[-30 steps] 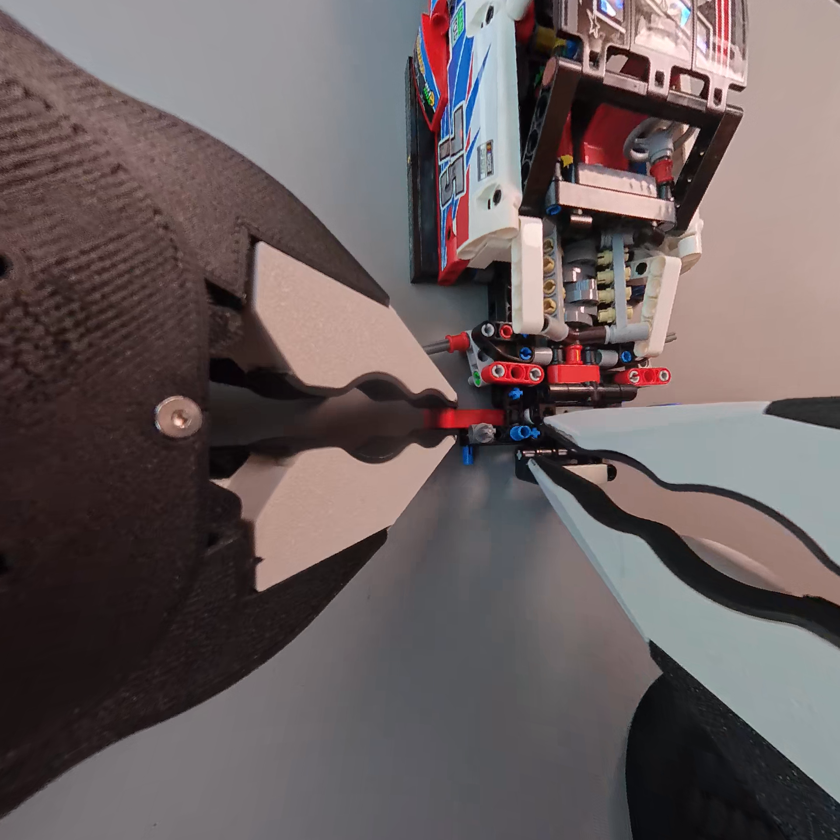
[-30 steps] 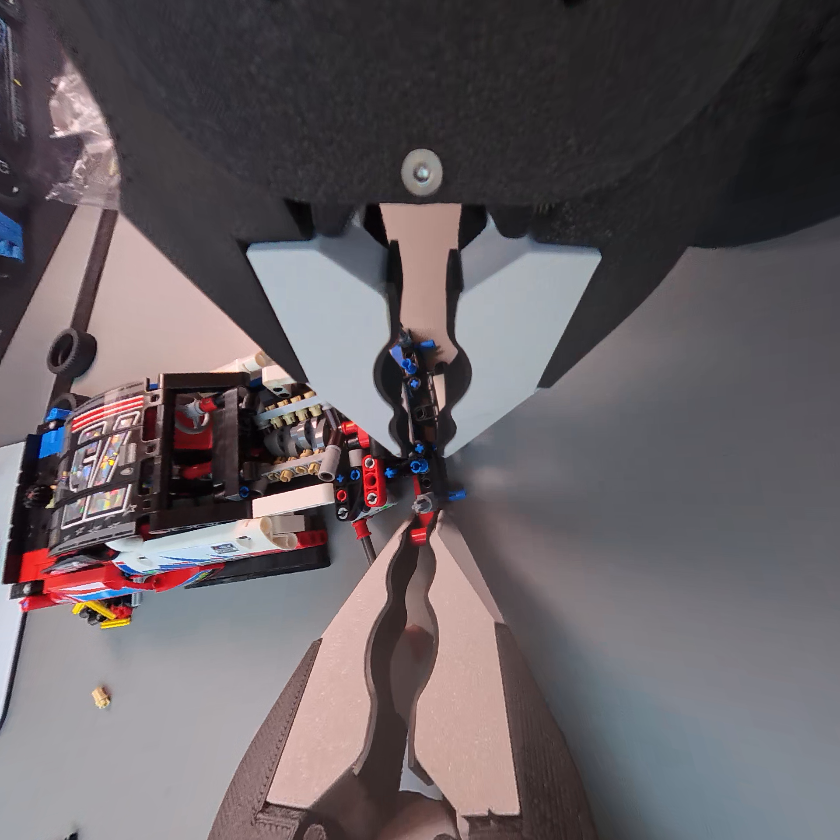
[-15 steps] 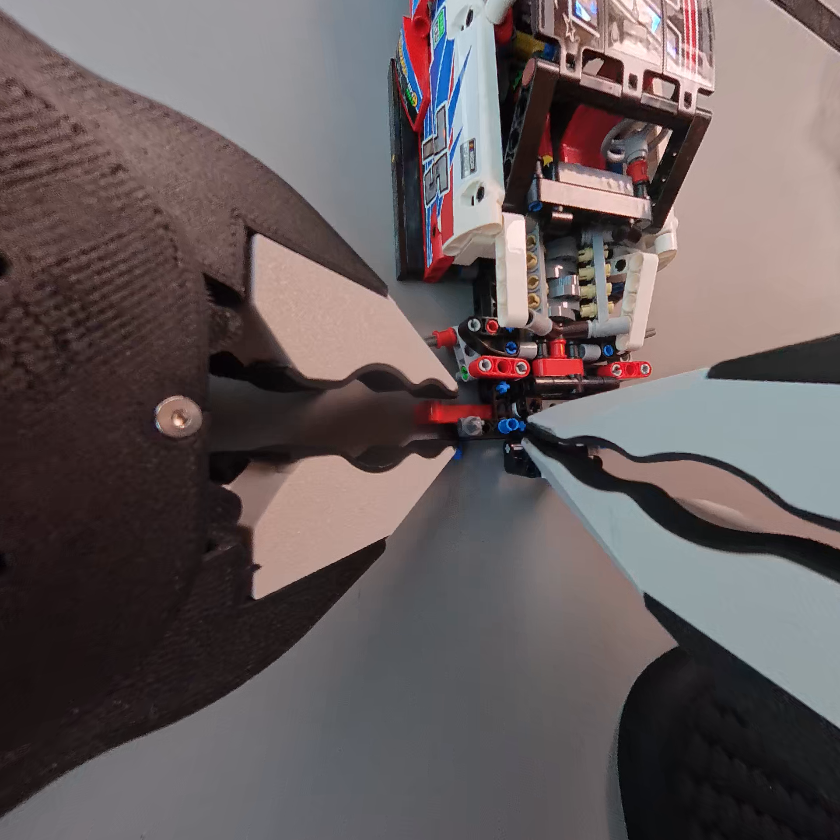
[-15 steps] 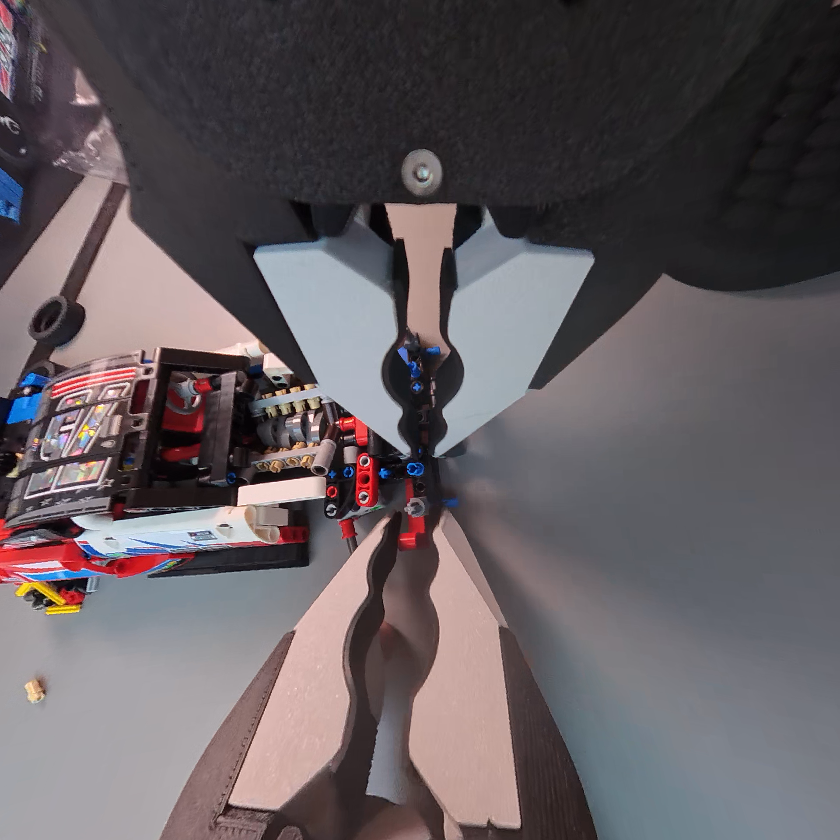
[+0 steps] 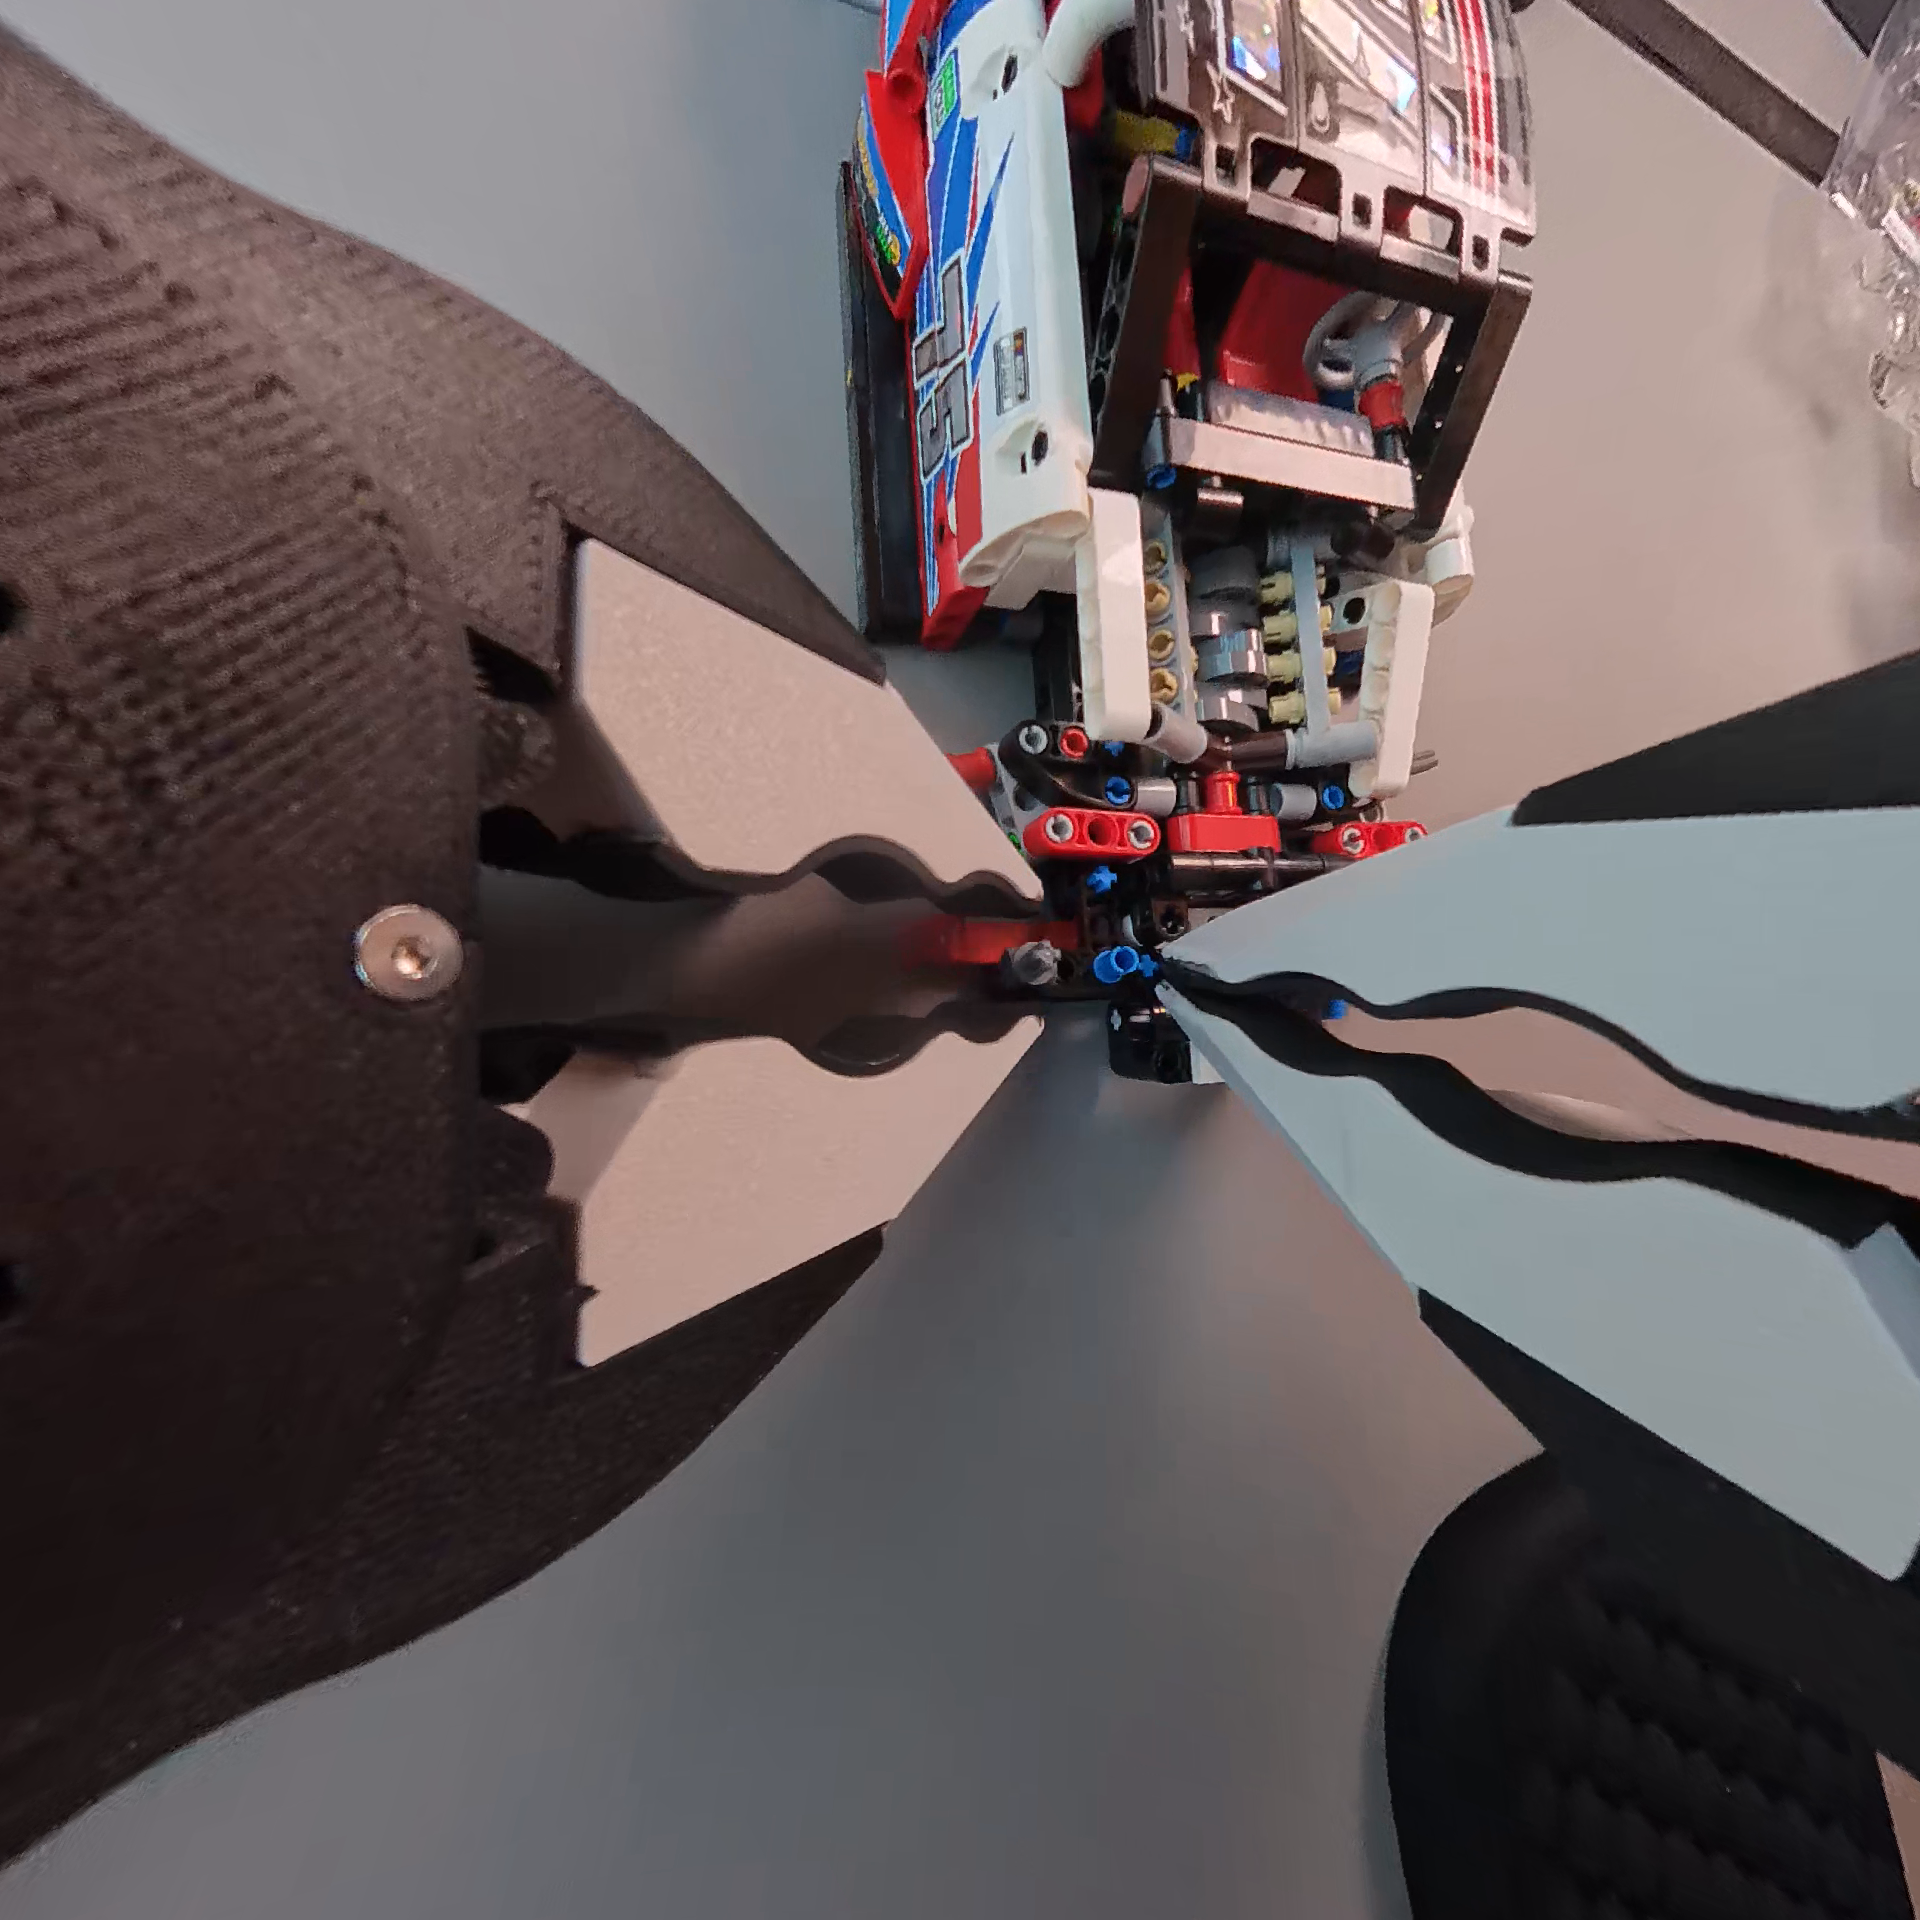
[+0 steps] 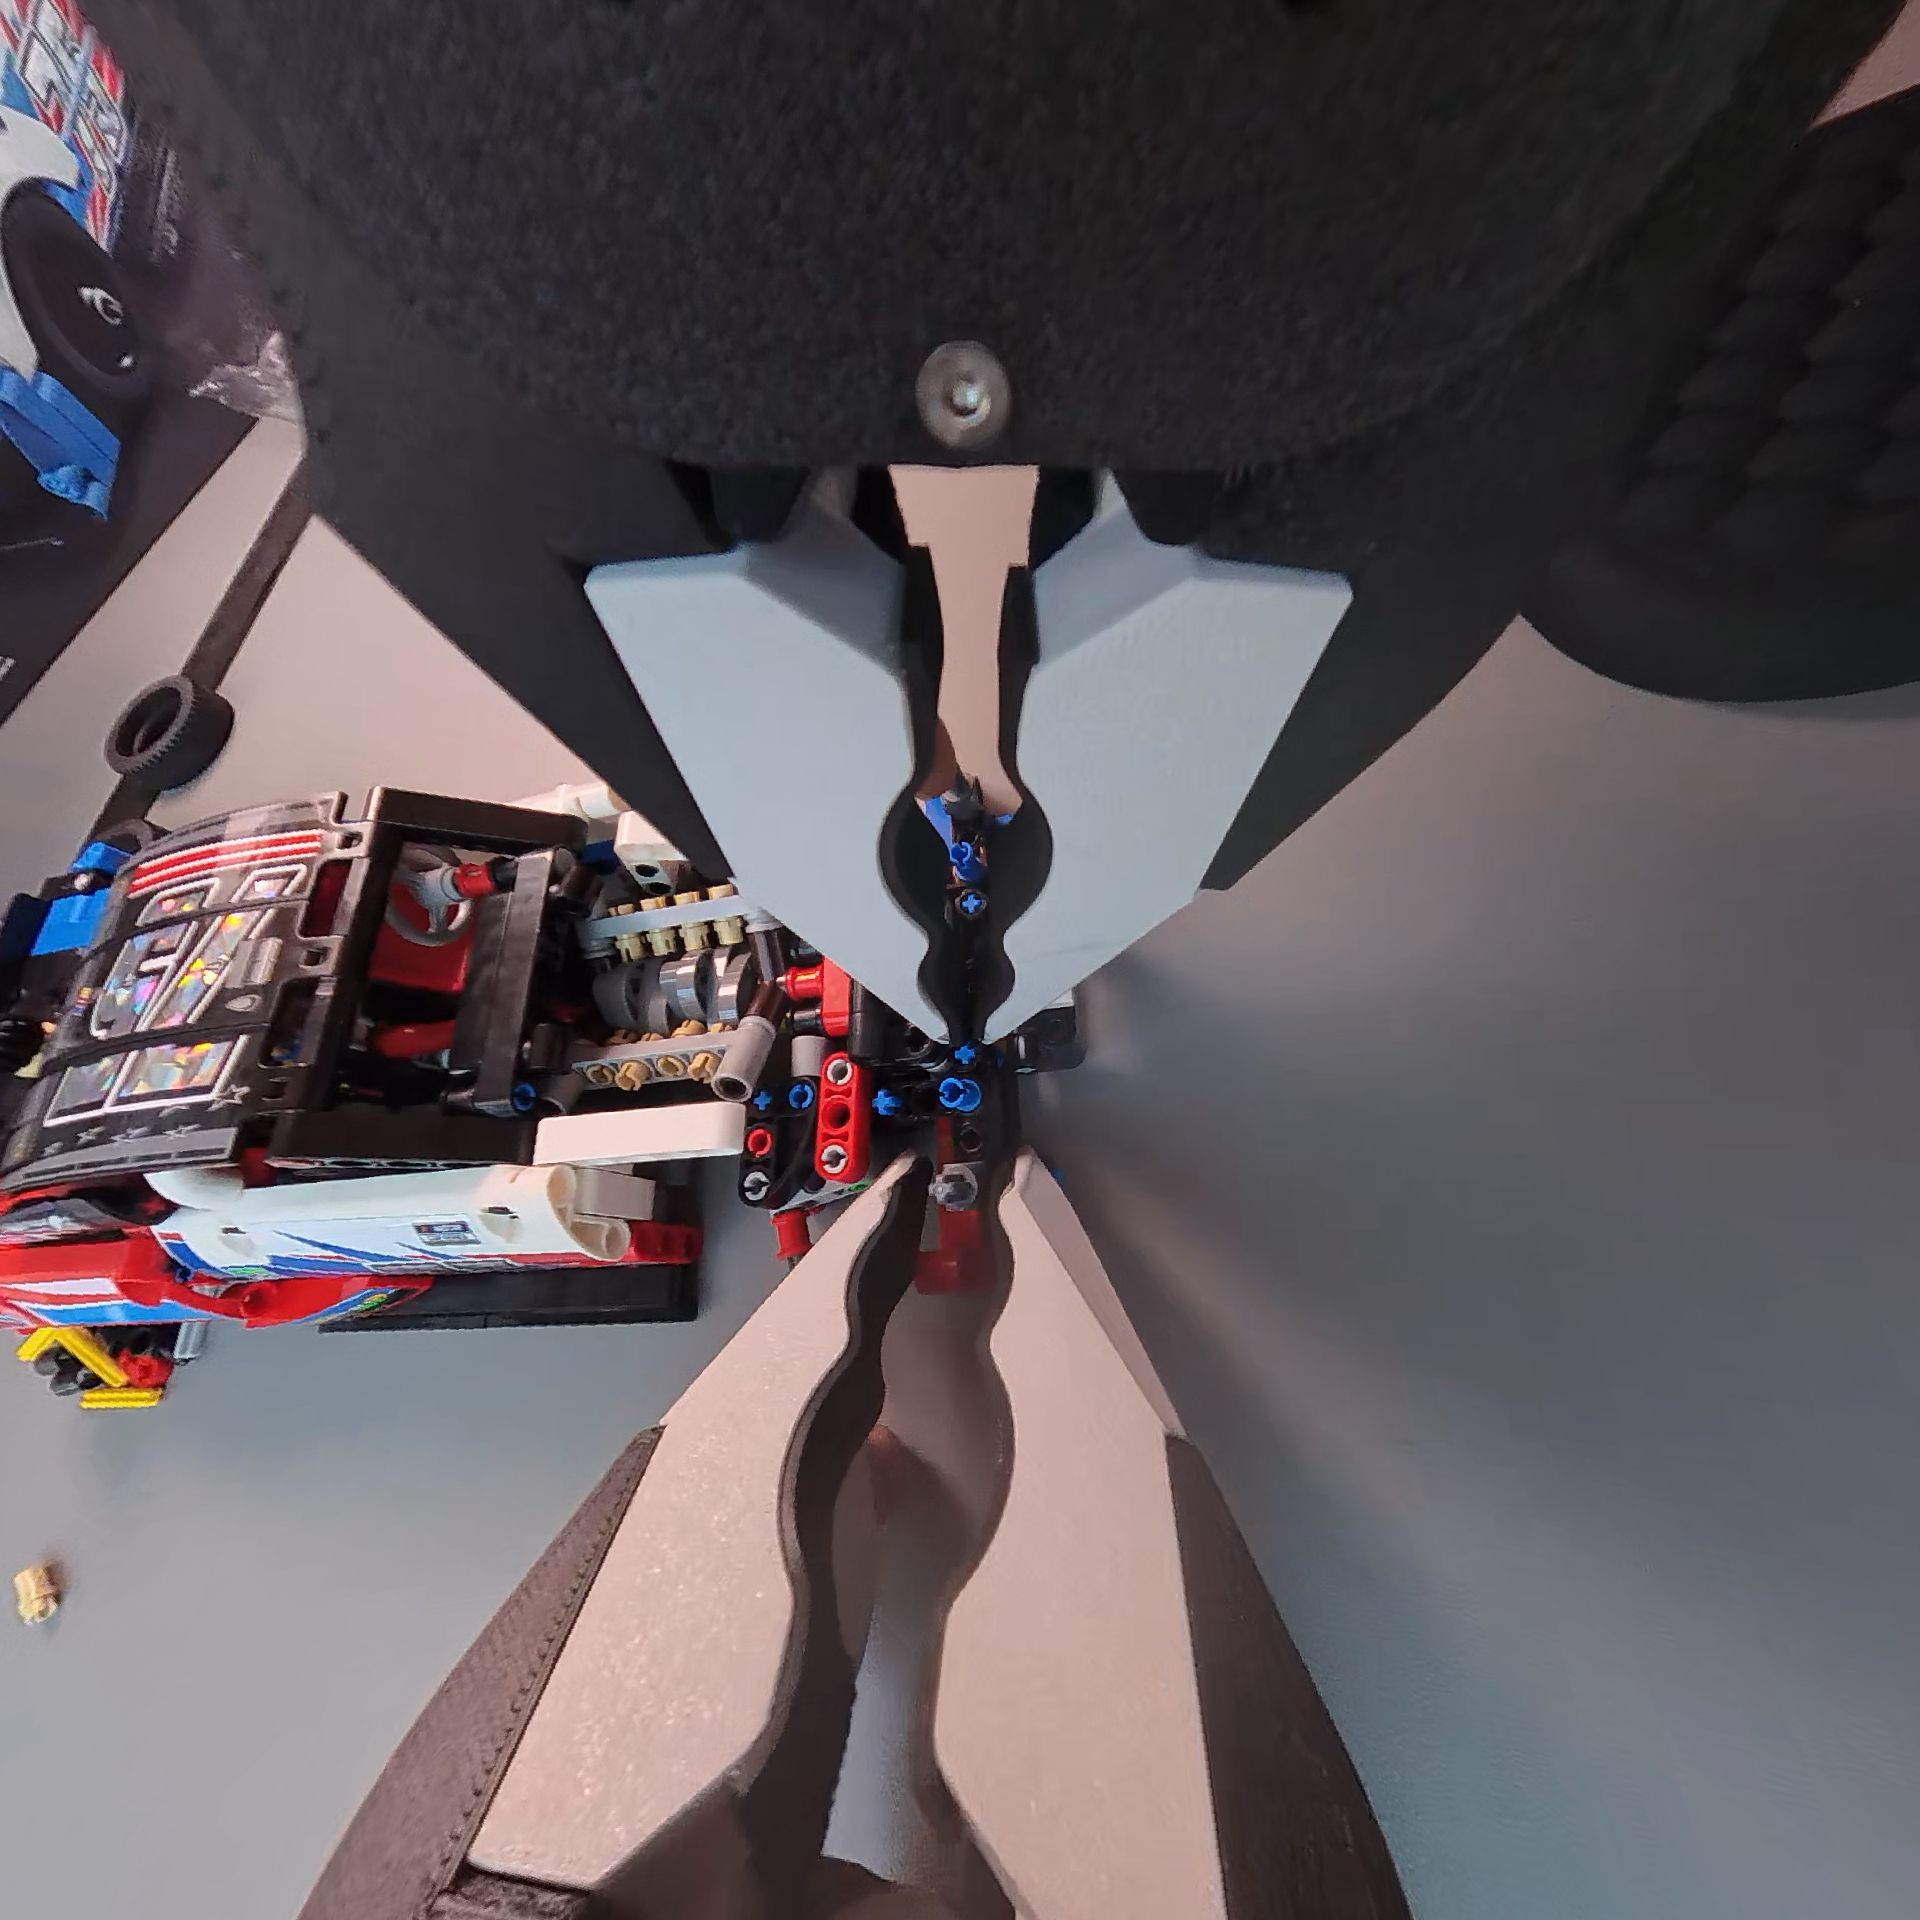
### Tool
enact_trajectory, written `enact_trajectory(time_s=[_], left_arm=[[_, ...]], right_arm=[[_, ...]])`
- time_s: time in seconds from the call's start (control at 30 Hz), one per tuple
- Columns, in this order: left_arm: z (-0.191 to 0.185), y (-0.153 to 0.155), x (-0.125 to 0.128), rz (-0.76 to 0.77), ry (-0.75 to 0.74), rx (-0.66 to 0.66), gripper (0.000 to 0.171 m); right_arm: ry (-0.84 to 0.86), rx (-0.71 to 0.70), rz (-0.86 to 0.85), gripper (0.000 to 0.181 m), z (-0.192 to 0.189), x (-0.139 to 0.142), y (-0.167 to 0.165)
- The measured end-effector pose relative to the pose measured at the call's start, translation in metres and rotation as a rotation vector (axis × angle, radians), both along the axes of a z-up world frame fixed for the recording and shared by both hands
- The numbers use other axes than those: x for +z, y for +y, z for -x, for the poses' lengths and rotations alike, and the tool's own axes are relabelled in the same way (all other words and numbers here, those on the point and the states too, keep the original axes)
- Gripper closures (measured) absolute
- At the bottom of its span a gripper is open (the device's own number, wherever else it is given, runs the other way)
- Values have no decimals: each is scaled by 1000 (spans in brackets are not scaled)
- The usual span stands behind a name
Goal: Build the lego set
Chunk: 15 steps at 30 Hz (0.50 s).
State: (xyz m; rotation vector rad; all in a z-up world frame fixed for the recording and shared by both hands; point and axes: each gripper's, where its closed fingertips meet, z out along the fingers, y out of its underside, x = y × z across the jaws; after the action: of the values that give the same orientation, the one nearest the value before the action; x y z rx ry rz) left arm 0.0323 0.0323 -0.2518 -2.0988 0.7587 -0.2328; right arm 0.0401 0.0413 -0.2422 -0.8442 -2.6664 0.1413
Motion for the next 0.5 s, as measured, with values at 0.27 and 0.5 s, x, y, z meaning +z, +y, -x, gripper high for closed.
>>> enact_trajectory(time_s=[0.27, 0.5], left_arm=[[0, -1, 0, -23, 63, -39, 159], [1, -1, 1, -14, 46, -22, 158]], right_arm=[[91, 44, 10, 181, 1, 1, -2], [79, 126, -34, 181, 1, 1, -3]])
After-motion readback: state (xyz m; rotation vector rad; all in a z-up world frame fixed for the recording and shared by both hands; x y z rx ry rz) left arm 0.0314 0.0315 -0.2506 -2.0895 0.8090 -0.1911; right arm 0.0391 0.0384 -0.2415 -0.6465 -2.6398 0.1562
